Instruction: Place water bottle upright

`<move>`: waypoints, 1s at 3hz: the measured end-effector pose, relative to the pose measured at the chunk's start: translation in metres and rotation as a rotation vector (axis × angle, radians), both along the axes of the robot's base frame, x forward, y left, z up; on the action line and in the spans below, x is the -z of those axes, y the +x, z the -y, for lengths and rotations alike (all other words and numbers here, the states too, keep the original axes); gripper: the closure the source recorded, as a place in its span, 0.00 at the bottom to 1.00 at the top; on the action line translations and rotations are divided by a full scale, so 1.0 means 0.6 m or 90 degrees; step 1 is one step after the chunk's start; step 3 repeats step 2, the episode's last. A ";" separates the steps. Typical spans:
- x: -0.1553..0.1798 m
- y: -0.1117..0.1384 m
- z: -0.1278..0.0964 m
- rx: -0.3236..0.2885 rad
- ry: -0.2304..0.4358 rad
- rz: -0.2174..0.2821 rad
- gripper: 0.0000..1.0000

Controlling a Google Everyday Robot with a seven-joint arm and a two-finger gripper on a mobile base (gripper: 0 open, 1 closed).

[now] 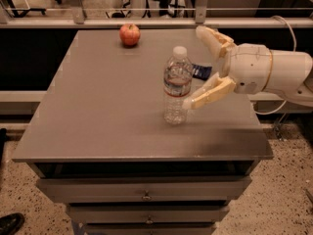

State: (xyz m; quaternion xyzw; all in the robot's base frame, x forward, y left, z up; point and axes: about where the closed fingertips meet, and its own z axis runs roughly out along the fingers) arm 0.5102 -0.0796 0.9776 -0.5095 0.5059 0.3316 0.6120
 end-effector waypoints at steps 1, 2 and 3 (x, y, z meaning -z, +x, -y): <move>-0.087 -0.033 0.048 0.064 -0.047 0.014 0.00; -0.138 -0.064 0.056 0.100 -0.081 0.040 0.00; -0.138 -0.064 0.056 0.100 -0.081 0.040 0.00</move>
Offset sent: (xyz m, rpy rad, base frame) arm -0.0148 -0.0216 0.0419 -0.0586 -0.0130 -0.0765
